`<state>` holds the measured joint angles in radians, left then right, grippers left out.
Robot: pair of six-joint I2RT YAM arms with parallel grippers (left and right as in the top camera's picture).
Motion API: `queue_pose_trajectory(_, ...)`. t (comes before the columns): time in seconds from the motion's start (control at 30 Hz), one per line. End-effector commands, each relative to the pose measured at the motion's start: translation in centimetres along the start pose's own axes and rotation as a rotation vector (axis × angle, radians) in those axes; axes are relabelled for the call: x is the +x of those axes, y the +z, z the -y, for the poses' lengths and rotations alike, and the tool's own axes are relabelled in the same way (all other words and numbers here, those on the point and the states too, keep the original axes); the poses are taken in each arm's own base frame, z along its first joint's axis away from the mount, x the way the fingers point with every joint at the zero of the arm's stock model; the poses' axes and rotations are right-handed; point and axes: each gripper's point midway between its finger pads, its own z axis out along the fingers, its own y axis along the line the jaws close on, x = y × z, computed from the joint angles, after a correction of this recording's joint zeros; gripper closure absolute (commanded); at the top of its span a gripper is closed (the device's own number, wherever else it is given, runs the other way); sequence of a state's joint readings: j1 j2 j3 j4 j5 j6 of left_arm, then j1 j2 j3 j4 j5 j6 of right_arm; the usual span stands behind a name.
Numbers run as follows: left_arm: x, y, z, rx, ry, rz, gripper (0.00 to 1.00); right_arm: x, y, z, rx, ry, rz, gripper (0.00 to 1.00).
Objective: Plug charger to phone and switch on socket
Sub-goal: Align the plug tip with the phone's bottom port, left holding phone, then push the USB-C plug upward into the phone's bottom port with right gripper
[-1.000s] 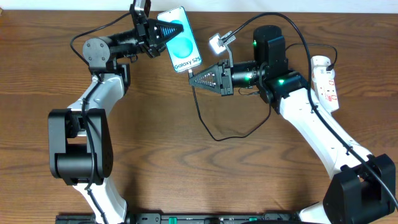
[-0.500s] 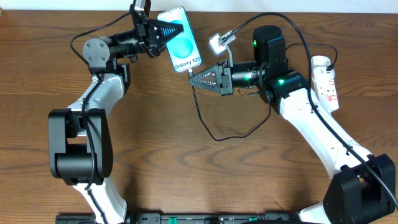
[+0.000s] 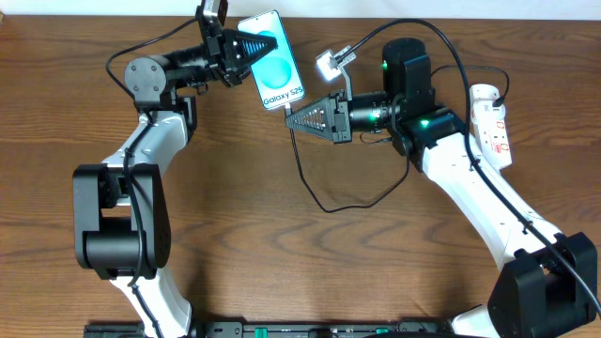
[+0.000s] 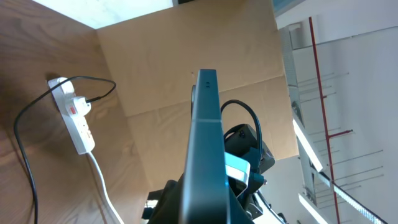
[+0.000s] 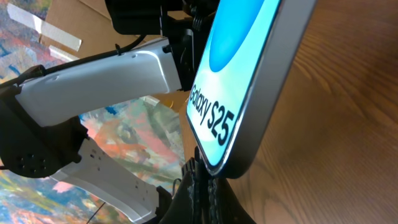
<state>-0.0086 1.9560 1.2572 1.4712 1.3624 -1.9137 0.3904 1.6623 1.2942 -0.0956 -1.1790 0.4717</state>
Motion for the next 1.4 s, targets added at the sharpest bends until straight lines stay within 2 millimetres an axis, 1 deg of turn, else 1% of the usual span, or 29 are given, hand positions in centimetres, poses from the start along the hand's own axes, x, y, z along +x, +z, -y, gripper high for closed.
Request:
queue_pose_trajectory(0.0, -0.09, 0.08, 0.79, 0.009, 0.042, -0.001, 0.93, -0.39, 0.19, -0.56, 0.005, 0.002, 0.007, 0.99)
queue_pose_trajectory(0.17, -0.09, 0.08, 0.79, 0.009, 0.042, -0.001, 0.93, -0.30, 0.51, -0.59, 0.010, -0.001, 0.006, 0.99)
queue_pose_trajectory(0.7, -0.10, 0.08, 0.80, 0.009, 0.043, 0.000, 0.93, -0.40, 0.52, -0.34, 0.025, 0.010, 0.012, 0.99)
queue_pose_trajectory(1.37, 0.77, 0.06, 0.70, -0.004, 0.087, -0.047, 0.93, -0.81, 0.52, -0.52, 0.020, 0.034, 0.025, 0.99)
